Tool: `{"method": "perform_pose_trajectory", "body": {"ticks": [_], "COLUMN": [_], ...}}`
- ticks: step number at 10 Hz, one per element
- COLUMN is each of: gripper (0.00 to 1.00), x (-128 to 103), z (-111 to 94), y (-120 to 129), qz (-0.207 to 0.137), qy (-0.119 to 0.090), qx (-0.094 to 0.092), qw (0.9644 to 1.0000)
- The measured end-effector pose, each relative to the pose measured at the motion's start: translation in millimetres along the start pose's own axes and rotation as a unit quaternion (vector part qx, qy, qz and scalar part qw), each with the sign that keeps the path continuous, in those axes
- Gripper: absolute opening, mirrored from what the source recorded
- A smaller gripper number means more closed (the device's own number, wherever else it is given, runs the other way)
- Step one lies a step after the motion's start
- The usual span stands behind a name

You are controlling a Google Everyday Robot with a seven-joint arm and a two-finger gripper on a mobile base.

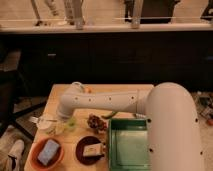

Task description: Place fork in table surface

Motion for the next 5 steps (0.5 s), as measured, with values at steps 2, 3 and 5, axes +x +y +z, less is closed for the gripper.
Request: {"method": "perform_pose_trajectory", "body": {"ticks": [2,3,5], "gripper": [0.8,0.8,0.8], "x": [-4.6,-7.0,-9.8], "z": [1.0,1.5,2.0], "y": [1.1,1.7,2.8], "qz": [-0.006,-0.008,-0.014], "qy": [0.002,0.004,0.005], "qx": [-0.002,-0.003,-0.004], "qw": [1.0,1.0,0.9999]}}
